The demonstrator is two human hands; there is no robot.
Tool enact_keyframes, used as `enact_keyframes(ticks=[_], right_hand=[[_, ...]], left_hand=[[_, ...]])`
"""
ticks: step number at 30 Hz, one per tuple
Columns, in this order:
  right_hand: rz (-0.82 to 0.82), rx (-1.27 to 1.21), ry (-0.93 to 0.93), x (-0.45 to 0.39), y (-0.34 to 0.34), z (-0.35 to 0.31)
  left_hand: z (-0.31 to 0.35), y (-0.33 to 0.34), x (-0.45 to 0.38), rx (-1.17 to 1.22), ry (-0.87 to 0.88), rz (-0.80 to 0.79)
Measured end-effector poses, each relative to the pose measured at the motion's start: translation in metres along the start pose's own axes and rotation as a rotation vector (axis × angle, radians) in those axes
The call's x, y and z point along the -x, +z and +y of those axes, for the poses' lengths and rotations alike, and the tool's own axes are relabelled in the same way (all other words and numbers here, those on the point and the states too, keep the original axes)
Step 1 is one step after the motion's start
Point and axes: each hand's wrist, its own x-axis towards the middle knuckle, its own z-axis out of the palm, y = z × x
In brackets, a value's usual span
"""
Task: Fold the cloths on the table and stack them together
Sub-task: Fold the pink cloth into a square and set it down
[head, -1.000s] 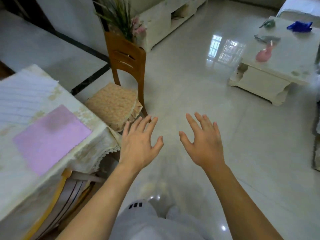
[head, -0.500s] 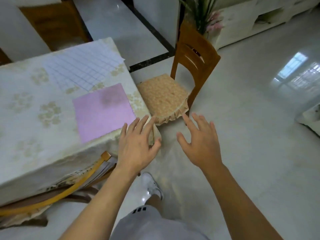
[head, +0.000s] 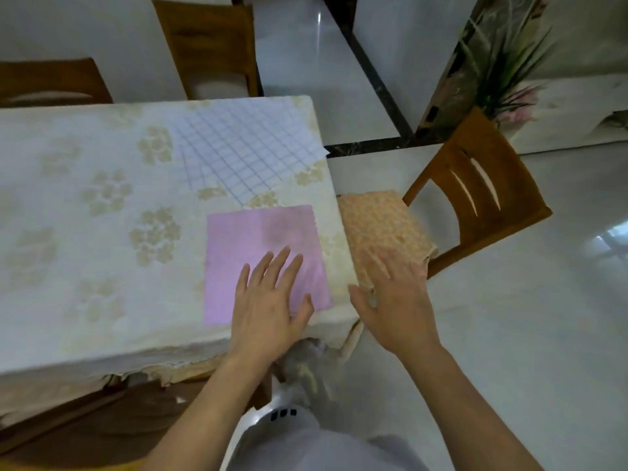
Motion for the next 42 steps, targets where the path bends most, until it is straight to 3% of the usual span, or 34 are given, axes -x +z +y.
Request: enact_keyframes(ticks=[10,22,32,42], right_hand=[[-0.133,0.02,-0.15,-0.06,0.044,-0.019],[-0.184,0.024,-0.339,-0.102,0.085,-0.035],[-0.179,0.173,-0.599,-0.088,0.134,-0.011],[-0.054,0.143,-0.717,-0.059,0.179,0.005]], left_hand=[[-0.074,0.002,-0.026,-0.059,-0.123,-0.022],[-0.097,0.015,-0.027,-0.1,-0.22,-0.049],[-0.159,0.058,-0.002,-0.293,0.048,-0.163],[-0.193,0.085,0.014,-0.295,0.19,-0.101]])
